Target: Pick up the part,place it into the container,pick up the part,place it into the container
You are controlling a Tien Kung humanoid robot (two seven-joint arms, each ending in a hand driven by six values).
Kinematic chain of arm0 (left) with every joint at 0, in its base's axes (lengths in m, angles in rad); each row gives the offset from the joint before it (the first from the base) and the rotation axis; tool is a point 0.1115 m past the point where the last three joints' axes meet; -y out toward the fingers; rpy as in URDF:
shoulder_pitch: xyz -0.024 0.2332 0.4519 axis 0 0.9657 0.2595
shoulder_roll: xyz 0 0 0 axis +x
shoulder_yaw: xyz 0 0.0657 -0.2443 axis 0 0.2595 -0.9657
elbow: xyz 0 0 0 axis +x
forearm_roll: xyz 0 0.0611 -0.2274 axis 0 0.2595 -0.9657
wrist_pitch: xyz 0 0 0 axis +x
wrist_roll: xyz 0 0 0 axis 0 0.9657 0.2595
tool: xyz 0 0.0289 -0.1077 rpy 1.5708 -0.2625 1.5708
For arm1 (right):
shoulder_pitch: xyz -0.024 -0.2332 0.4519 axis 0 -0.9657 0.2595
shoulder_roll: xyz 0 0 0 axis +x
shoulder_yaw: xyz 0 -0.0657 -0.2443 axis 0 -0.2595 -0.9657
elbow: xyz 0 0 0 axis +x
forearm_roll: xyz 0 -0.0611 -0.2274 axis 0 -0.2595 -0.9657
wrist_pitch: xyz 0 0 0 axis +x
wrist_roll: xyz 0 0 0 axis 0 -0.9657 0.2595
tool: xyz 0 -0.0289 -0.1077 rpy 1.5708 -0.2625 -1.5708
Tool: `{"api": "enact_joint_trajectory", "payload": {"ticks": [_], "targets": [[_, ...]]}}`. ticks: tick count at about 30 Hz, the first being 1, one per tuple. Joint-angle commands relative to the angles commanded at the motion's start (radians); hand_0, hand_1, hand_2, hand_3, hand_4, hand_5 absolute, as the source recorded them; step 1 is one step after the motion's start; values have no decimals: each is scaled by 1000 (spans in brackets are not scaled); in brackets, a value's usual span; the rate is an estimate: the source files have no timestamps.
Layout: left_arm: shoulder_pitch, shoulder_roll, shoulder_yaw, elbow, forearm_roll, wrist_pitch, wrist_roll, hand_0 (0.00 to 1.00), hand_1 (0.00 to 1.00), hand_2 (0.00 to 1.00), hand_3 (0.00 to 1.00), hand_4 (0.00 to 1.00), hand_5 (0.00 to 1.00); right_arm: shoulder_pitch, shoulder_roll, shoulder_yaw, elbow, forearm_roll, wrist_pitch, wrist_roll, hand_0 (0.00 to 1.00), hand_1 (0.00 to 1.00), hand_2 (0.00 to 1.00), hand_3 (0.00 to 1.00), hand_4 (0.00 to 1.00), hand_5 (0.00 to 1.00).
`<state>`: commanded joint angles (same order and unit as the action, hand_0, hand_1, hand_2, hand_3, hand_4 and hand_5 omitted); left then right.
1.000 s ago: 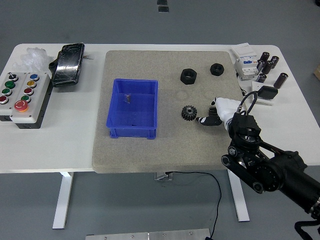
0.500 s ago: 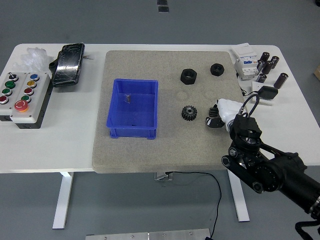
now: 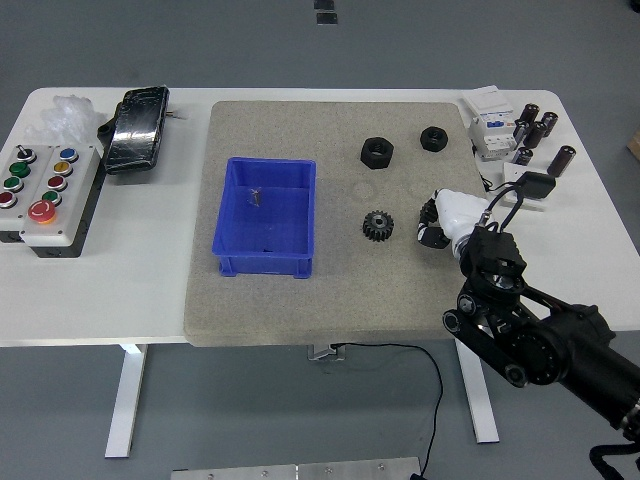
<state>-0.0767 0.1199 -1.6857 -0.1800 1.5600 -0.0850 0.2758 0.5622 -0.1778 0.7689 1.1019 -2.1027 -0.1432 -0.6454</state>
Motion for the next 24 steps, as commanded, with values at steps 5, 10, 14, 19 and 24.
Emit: {"api": "enact_joint_trajectory", "payload": {"ticks": [5, 10, 14, 19, 24], "targets": [[7, 3, -4, 0, -8, 2, 1, 680, 646, 671, 726, 586, 655, 47, 28, -59, 57, -15, 3, 0, 215, 355, 325, 374, 446, 337], [10, 12, -18, 0, -4, 5, 6, 679, 646, 671, 725, 586, 656, 141, 87, -171, 85, -6, 20, 0, 211, 354, 324, 370, 475, 362], [12, 23, 11, 0, -21, 4, 7, 679, 646, 671, 729, 597, 659, 192, 127, -263, 90, 24, 1, 0, 313, 493, 525, 577, 537, 411], [17, 26, 2, 0, -13, 6, 18, 679, 646, 671, 729, 597, 659, 199, 156, -346, 71, 28, -33, 0, 313, 493, 525, 577, 537, 411], [20, 26, -37, 0, 13, 13, 26, 679, 646, 670, 730, 600, 659, 200, 168, -387, 61, -1, -42, 0, 574, 725, 748, 675, 614, 452]]}}
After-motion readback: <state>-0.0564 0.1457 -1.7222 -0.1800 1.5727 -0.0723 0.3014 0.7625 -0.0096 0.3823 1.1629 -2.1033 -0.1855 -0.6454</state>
